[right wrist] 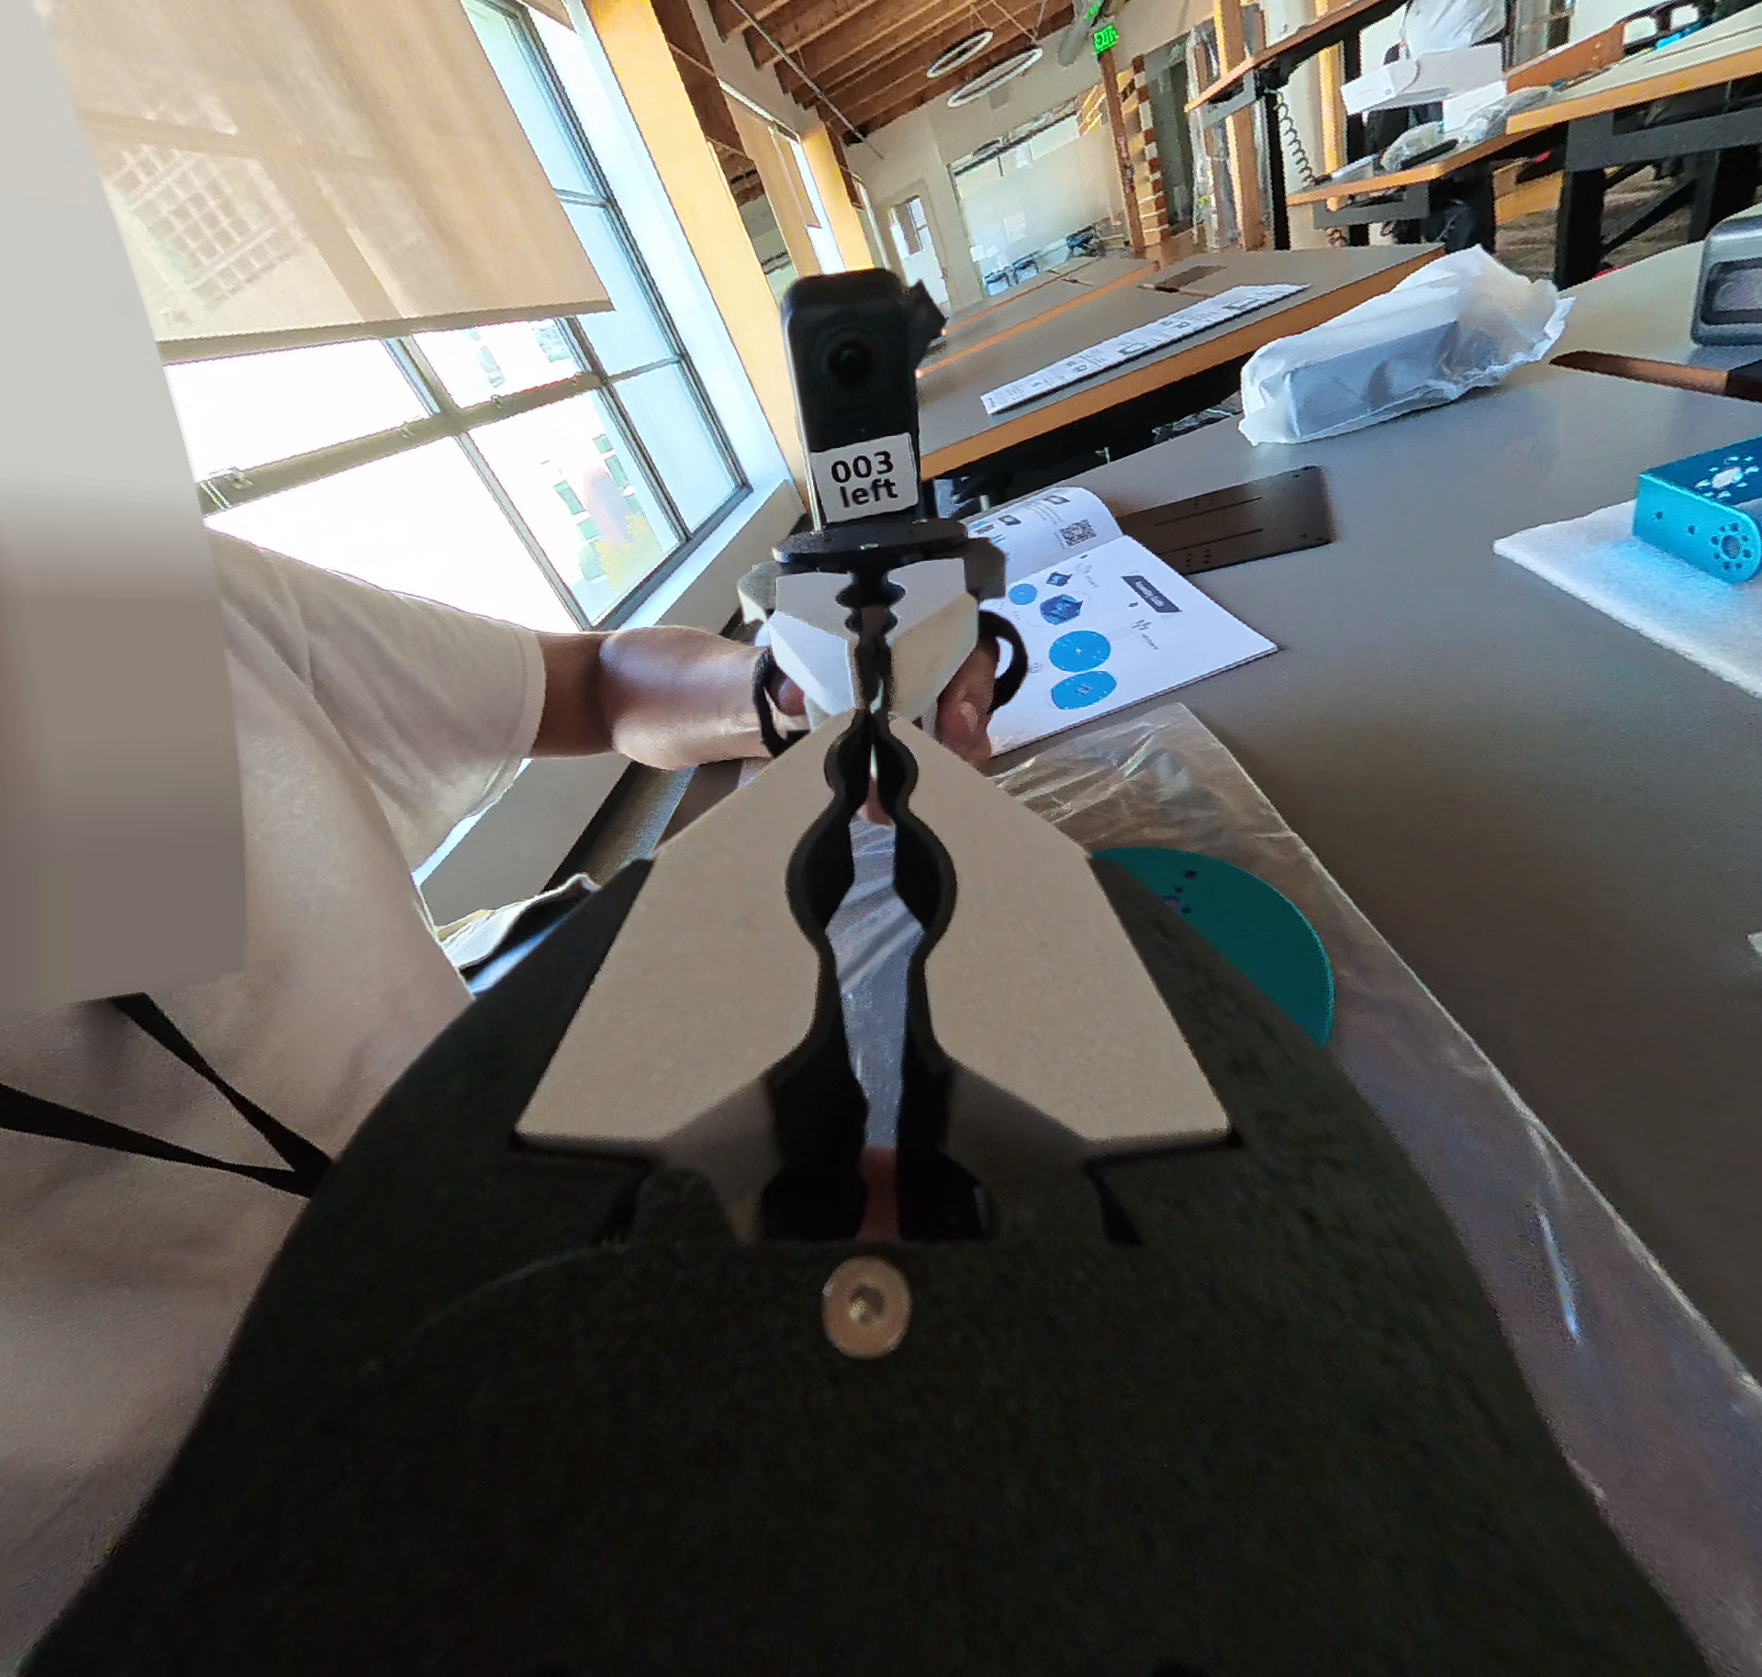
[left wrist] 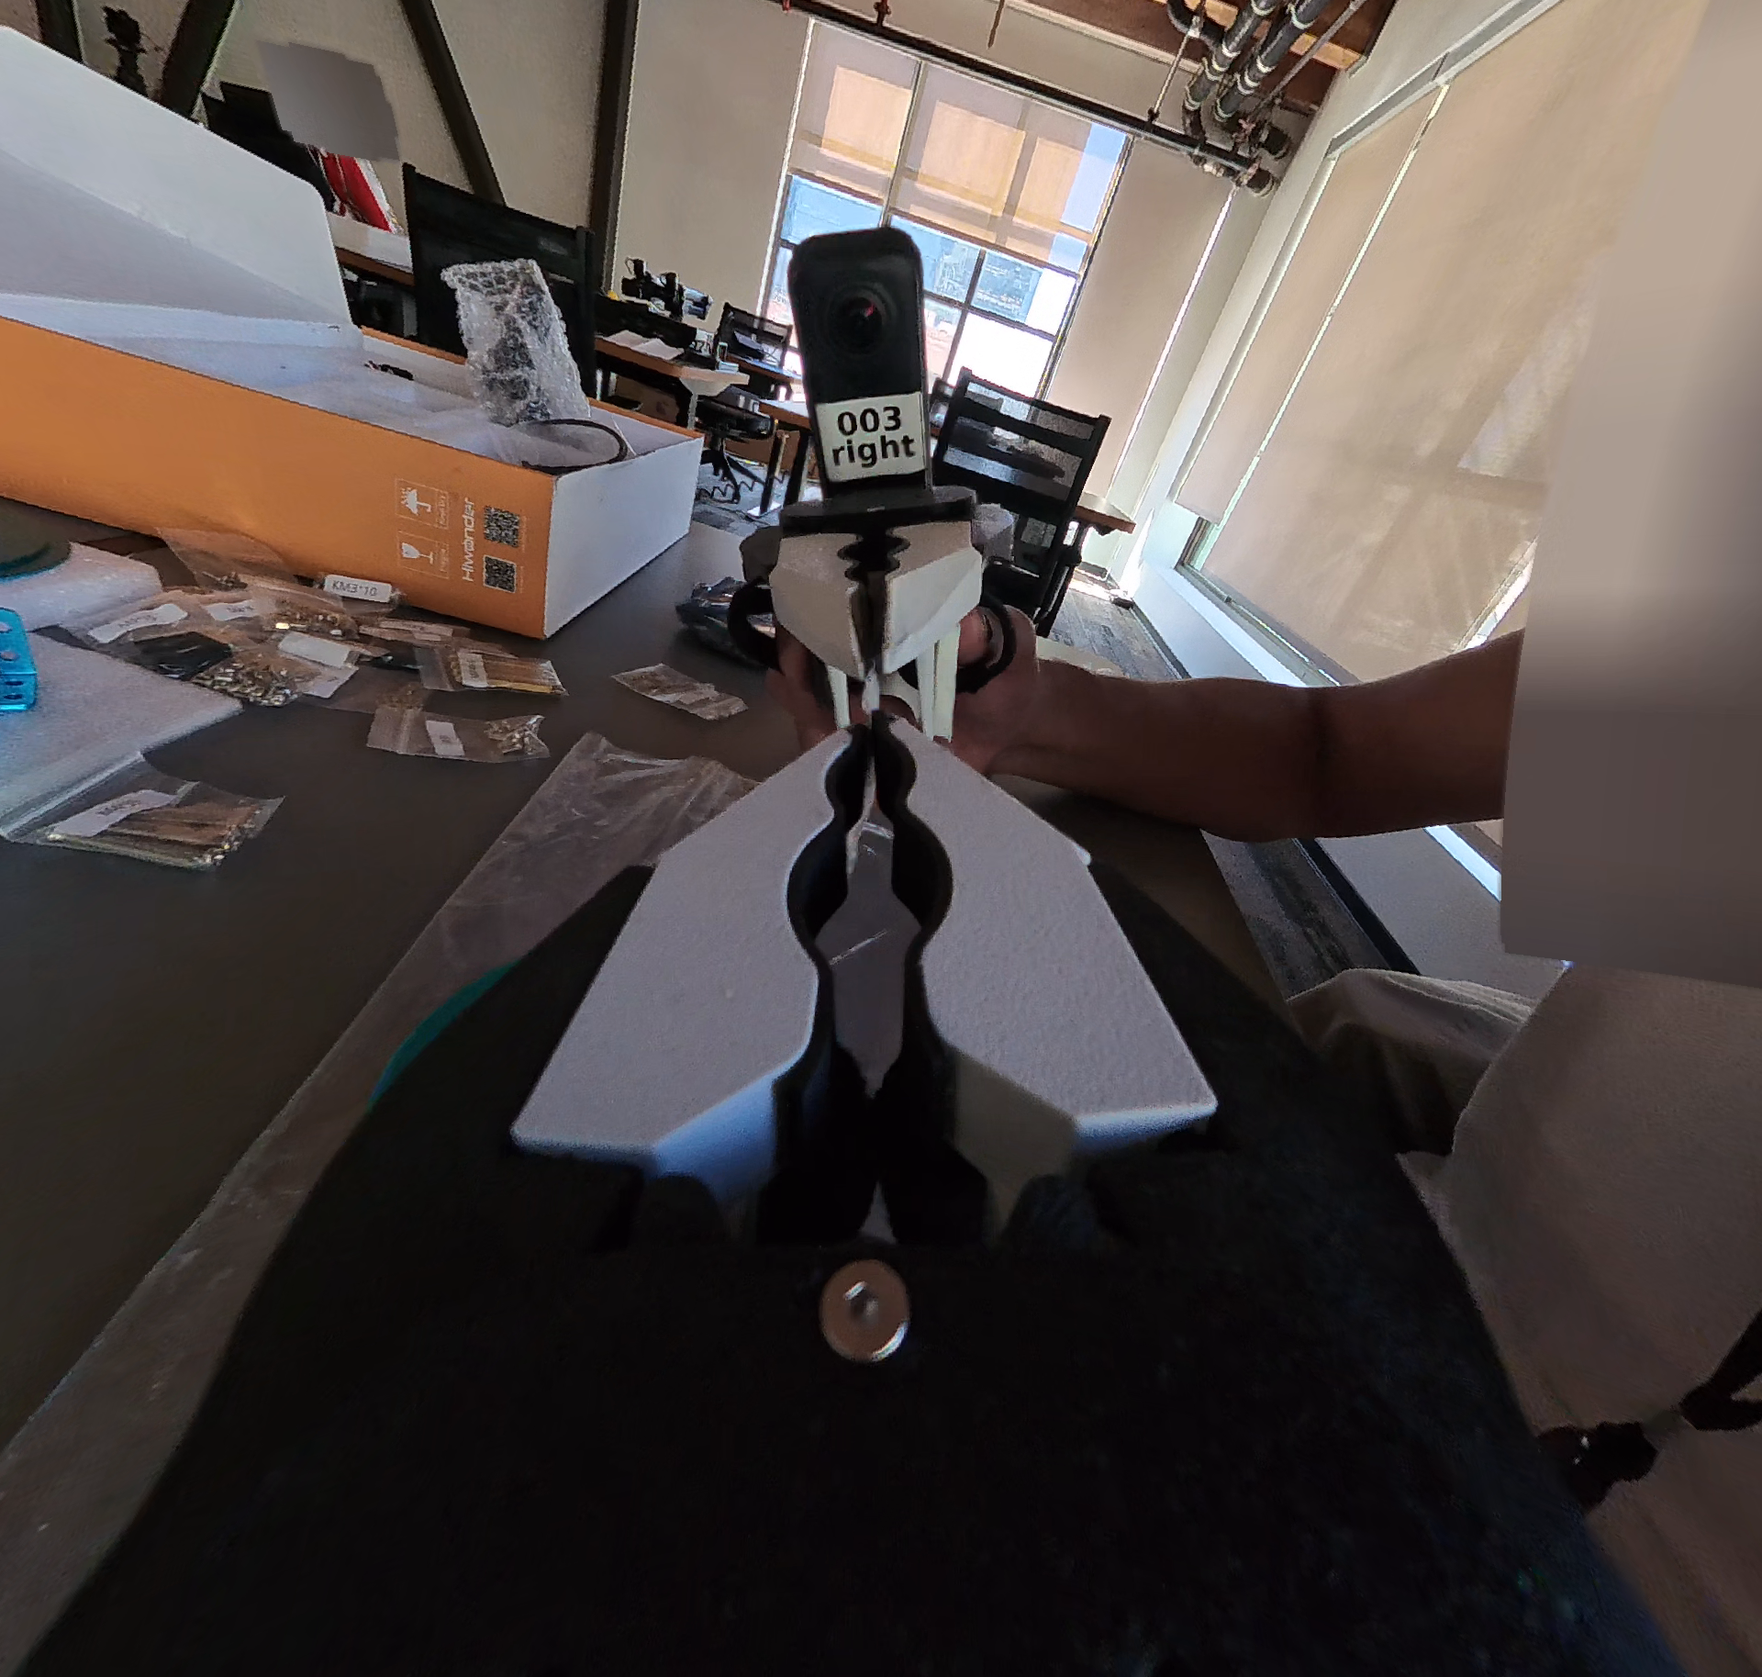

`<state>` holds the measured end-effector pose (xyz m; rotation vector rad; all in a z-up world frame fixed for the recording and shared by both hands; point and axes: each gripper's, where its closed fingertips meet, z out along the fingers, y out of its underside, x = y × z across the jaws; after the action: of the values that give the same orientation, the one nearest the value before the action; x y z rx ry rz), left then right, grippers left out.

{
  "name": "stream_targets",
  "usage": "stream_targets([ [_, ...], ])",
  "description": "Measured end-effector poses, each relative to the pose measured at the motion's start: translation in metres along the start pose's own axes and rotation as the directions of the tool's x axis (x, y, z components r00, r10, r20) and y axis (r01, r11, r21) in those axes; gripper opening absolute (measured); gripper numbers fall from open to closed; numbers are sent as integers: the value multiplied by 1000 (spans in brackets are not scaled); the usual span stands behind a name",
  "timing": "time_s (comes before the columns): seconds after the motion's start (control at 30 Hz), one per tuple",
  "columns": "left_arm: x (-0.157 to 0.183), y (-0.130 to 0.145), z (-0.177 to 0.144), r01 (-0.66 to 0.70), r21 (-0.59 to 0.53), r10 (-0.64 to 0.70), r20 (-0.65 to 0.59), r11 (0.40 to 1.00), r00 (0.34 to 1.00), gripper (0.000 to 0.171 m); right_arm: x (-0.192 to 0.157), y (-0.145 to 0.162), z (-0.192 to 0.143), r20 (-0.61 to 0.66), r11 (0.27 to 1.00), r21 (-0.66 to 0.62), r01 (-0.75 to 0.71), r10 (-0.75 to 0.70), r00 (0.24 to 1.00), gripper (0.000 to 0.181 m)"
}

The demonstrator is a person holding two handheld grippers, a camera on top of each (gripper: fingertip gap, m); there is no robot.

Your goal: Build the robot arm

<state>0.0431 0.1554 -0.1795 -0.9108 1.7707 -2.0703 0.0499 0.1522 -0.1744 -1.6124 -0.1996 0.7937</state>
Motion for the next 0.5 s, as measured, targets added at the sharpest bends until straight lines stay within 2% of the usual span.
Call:
stream_targets([
  [0.2, 1, 2, 0, -45, -14, 45, 19, 999, 999, 0, -2, 3, 2, -5, 999, -27, 30, -30, 1000, 0],
  [0.37, 9, 5, 2, -77, -29, 76, -18, 997, 997, 0, 1, 9, 3, -49, 994, -77, 78, -82, 995, 0],
  [0.5, 9, 5, 3, -119, -42, 119, 14, 992, 993, 0, 0, 13, 3, -36, 992, -94, 79, -82, 996, 0],
])
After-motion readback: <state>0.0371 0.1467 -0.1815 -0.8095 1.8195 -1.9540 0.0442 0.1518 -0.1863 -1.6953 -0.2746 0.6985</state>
